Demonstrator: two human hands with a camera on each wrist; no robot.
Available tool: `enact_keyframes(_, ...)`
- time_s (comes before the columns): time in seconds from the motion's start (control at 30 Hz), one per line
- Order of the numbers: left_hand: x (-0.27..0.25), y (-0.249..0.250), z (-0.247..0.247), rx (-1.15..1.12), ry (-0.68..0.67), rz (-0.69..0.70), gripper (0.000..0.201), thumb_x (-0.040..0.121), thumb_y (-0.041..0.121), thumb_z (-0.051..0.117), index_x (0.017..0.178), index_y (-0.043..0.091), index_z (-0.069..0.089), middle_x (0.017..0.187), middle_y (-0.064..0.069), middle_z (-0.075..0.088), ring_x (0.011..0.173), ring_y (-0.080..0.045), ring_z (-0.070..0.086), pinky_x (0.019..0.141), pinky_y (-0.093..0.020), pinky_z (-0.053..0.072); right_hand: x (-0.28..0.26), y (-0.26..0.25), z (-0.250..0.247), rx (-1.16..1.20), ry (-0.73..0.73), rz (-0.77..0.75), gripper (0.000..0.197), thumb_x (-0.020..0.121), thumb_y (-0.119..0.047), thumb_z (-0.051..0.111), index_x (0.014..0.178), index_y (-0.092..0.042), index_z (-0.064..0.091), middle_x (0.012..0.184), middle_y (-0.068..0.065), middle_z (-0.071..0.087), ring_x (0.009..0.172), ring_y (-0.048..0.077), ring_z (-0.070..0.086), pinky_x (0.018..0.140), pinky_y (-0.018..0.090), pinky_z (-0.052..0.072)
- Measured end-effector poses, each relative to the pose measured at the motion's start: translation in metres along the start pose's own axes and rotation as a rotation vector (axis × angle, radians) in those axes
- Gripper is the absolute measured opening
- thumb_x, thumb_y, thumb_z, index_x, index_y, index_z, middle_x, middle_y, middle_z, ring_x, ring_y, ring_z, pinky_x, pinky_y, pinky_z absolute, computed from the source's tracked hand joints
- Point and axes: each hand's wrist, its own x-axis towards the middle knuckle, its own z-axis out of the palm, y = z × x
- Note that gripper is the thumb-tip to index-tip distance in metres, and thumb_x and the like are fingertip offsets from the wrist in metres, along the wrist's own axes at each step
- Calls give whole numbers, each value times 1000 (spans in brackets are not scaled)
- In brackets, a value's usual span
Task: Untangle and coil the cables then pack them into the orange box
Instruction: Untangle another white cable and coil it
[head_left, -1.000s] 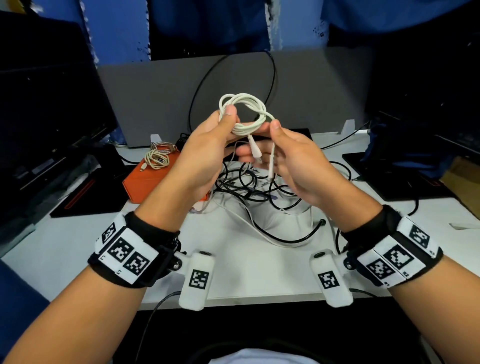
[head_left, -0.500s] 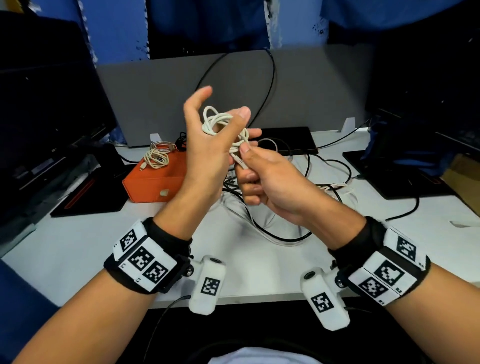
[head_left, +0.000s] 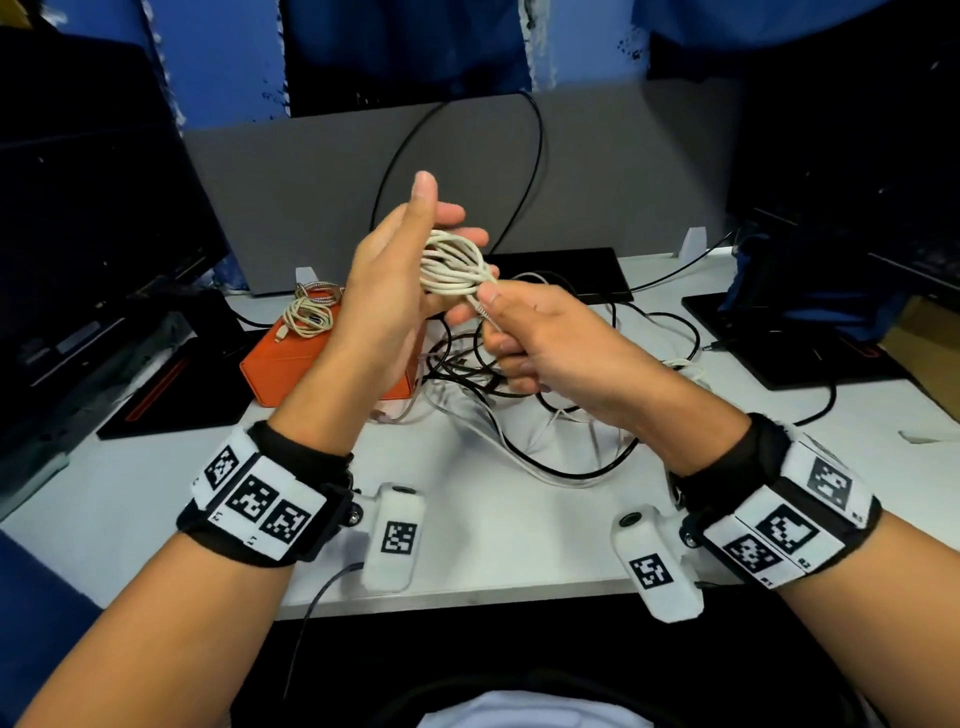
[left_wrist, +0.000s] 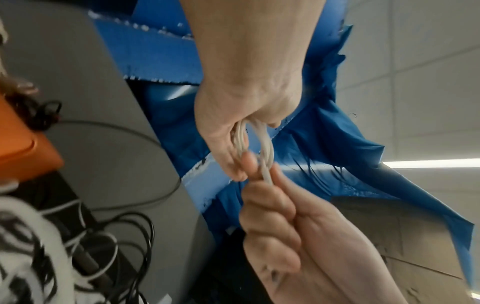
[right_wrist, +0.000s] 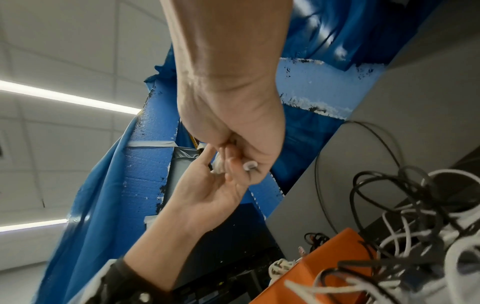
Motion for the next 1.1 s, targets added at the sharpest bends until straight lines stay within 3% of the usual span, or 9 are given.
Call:
enact_keyframes(0.07, 4, 3, -9, 63, -49, -7, 30, 107, 35, 50, 117, 11, 64, 112, -16, 73, 94, -31, 75, 78, -46, 61, 3, -1, -7, -37, 67, -14, 36, 113, -32, 35, 103, -14, 64, 63, -10, 33, 52, 8, 23, 55, 33, 15)
enact_keyframes(0.17, 9, 3, -20, 210, -59, -7, 19, 106, 12, 52, 116, 7, 68, 108, -15, 75, 91, -28, 75, 72, -36, 63, 6, -4, -16, -17, 58, 4, 41, 112, -30, 38, 83, -28, 67, 68, -2, 41, 56, 14, 32, 55, 31, 28)
enact_keyframes(0.23, 12, 4, -25, 247, -45, 13, 18, 103, 7, 55, 112, 7, 71, 100, -10, 76, 86, -19, 74, 71, -29, 60, 7, -4, -21, 24, 28, 12, 34, 111, -28, 41, 91, -20, 67, 73, 2, 49, 59, 18, 40, 58, 33, 35)
enact_keyframes(0.3, 14, 6, -29, 265, -51, 5, 18, 103, 10, 57, 113, 9, 72, 99, -8, 76, 86, -17, 74, 72, -28, 60, 7, -3, -25, -11, 23, -2, 28, 109, -23, 42, 97, -9, 63, 77, 4, 54, 62, 18, 47, 61, 32, 38)
enact_keyframes(0.4, 16, 8, -35, 385, -109, -64, 21, 105, 25, 56, 118, 17, 71, 108, -9, 76, 87, -20, 76, 69, -28, 60, 8, 0, -28, -76, 19, -33, 27, 110, -20, 44, 91, -13, 61, 82, 1, 60, 68, 14, 54, 66, 30, 37)
enact_keyframes(0.53, 18, 6, -43, 444, -184, -128, 20, 105, 25, 57, 115, 15, 70, 94, -10, 73, 68, -23, 73, 58, -27, 59, 10, 4, -30, -124, 8, -58, 23, 110, -22, 47, 100, -13, 66, 90, 0, 67, 84, 15, 64, 84, 38, 41)
enact_keyframes(0.77, 39, 1, -68, 286, -66, -145, 22, 103, 18, 59, 118, 4, 68, 93, -15, 74, 68, -17, 73, 60, -22, 59, 12, 5, -36, -280, 149, 52, 29, 106, -41, 52, 131, -35, 66, 121, -15, 70, 121, 5, 61, 114, 39, 42)
enact_keyframes(0.93, 82, -9, -115, 320, 81, -241, 11, 103, 9, 57, 108, 2, 64, 98, -13, 71, 60, -16, 74, 56, -23, 60, 11, 5, -45, -321, 148, 123, 28, 103, -48, 54, 128, -41, 65, 128, -20, 67, 128, 3, 56, 114, 42, 42)
enact_keyframes(1.1, 134, -19, -147, 442, 85, -466, 17, 105, 6, 51, 120, -2, 55, 97, -17, 67, 56, -16, 73, 51, -21, 58, 14, 7, -48, -370, 100, 142, 29, 102, -51, 56, 125, -38, 68, 126, -21, 67, 124, 0, 59, 116, 39, 40)
